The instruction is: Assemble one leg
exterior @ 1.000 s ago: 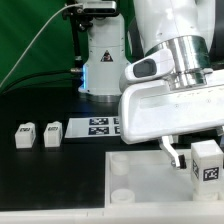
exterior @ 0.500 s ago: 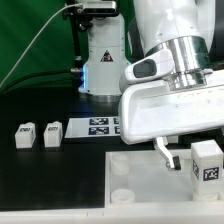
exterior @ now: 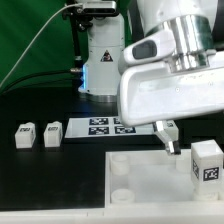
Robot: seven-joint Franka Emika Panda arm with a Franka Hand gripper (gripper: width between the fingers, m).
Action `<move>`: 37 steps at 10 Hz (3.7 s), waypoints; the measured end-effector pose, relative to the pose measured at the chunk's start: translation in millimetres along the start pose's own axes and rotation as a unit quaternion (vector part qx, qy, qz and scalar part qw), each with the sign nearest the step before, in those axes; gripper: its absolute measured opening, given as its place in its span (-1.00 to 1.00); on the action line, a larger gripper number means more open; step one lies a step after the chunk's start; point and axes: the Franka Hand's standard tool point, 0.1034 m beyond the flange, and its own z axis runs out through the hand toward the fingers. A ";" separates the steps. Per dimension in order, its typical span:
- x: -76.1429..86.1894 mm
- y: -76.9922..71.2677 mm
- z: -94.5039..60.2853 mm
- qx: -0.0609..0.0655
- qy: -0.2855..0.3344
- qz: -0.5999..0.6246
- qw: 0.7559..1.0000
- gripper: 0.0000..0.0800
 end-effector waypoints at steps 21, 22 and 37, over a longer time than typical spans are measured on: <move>-7.7 -0.7 19.6 -0.033 -0.250 0.371 0.894 -0.26; -7.8 0.1 19.6 -0.046 -0.235 0.457 0.857 -0.26; -3.0 -7.4 19.2 0.002 -0.236 0.139 0.962 0.62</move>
Offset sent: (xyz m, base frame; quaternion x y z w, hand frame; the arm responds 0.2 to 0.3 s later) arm 0.0273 -0.0051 -0.0040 -0.0074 -0.1917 0.0071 0.9814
